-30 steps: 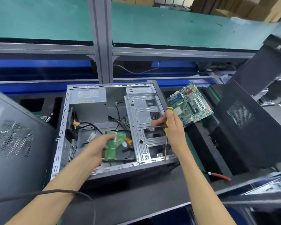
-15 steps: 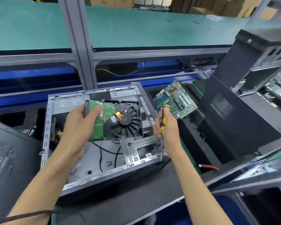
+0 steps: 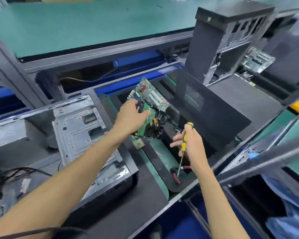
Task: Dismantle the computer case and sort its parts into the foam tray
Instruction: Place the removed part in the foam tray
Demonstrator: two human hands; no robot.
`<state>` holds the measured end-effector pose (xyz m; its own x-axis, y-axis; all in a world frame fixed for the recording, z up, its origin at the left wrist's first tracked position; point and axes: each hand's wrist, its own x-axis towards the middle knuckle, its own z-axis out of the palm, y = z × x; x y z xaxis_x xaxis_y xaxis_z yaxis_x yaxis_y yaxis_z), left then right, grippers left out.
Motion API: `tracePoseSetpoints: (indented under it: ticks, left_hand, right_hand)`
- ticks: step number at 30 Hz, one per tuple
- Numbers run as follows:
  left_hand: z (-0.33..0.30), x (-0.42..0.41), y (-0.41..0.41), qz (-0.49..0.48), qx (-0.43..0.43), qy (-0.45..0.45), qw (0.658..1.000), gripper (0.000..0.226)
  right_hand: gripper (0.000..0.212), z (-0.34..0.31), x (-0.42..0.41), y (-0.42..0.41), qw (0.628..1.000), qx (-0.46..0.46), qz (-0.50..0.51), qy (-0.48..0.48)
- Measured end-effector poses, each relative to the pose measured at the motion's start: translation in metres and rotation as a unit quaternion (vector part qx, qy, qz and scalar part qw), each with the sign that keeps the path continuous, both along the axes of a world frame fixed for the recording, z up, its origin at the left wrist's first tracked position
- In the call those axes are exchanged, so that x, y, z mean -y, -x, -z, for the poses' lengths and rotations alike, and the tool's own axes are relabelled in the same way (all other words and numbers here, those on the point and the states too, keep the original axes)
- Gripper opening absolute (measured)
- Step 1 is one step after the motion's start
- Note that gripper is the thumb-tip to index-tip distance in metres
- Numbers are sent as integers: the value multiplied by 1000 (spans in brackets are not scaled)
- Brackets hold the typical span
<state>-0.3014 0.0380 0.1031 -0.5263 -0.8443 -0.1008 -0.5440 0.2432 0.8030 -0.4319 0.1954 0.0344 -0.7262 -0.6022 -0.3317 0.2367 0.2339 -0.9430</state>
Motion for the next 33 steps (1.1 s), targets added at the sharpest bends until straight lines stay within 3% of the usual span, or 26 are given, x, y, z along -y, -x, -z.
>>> tracePoseSetpoints:
  ticks: [3, 5, 9, 10, 13, 16, 18, 20, 21, 24, 33]
  left_hand:
    - [28, 2, 41, 11, 91, -17, 996, 30]
    - [42, 3, 59, -5, 118, -62, 991, 51]
    - [59, 9, 78, -21, 104, -129, 986, 74]
    - [61, 10, 81, -25, 91, -143, 985, 71]
    - [64, 5, 97, -22, 41, -159, 986, 31]
    - [67, -6, 127, -25, -9, -175, 984, 36]
    - [69, -18, 147, -35, -40, -241, 969, 23]
    - [76, -28, 165, -47, -50, -311, 948, 40]
    - [80, -33, 173, -47, -45, -328, 942, 42]
    - [99, -49, 189, -44, -5, -342, 939, 18]
    - [139, -83, 209, -60, 37, -406, 911, 18]
  right_hand:
    - [28, 14, -11, 23, 1000, 0, 1, -26]
    - [28, 20, -16, 38, 999, -4, 0, -39]
    - [30, 30, -20, 69, 998, -15, 9, -58]
    - [29, 33, -21, 76, 998, -10, 17, -58]
    - [28, 41, -22, 94, 997, 0, 49, -54]
    - [29, 50, -24, 107, 995, -16, 74, -63]
    - [23, 55, -26, 115, 994, -18, 77, -74]
    - [15, 60, -29, 123, 994, -6, 71, -88]
    - [16, 62, -32, 128, 993, -2, 67, -96]
    - [26, 66, -38, 138, 992, -6, 57, -112]
    - [17, 65, -40, 148, 992, 19, 44, -120]
